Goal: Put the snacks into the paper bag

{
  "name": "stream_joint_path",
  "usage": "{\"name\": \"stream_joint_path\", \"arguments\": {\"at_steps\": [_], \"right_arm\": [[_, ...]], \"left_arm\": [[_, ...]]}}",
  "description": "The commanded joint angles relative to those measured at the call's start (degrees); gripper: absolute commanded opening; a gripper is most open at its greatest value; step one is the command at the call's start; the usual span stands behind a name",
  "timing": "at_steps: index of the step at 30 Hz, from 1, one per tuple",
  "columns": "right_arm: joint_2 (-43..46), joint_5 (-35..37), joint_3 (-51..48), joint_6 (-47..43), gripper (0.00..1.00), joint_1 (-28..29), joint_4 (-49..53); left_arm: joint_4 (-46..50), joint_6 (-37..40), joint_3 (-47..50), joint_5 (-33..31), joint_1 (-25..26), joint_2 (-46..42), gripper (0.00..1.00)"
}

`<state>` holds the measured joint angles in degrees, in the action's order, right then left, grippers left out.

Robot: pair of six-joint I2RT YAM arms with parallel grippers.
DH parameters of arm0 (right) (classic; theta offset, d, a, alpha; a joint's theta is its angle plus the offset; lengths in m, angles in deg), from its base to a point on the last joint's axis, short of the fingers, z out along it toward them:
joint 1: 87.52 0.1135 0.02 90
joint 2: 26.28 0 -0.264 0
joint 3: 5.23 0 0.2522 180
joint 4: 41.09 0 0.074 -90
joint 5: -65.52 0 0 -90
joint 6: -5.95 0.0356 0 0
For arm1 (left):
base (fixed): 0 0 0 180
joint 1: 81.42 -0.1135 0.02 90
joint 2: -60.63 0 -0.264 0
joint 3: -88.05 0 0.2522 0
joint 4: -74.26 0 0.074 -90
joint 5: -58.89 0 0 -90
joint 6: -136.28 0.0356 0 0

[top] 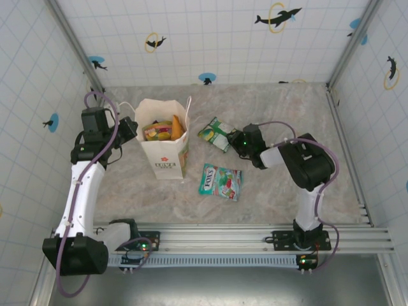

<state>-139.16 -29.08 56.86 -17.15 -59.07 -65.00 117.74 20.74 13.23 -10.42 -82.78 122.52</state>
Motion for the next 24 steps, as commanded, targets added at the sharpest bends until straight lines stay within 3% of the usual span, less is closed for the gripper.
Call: {"name": "stream_joint_path", "arguments": {"at_steps": [1, 6, 13, 24], "right_arm": [[-2.2, 0.6, 2.6, 1.2, 0.47, 0.2, -1.9], [-4.6, 0.5, 4.4, 2.0, 0.41, 0.3, -2.6], [-4.3, 2.7, 3.0, 2.3, 0.14, 0.6, -4.9], [6.7, 6.5, 0.2, -2.4, 0.02, 1.0, -2.4]], "left_arm": [[-1.4, 0.4, -1.4, 0.2, 0.1, -0.3, 0.0], [-1.6, 0.2, -1.0, 0.2, 0.2, -0.3, 0.0], [-1.9, 0.3, -0.9, 0.3, 0.1, 0.1, 0.0], [-1.5, 0.8, -0.6, 0.0, 0.1, -0.9, 0.0]]}}
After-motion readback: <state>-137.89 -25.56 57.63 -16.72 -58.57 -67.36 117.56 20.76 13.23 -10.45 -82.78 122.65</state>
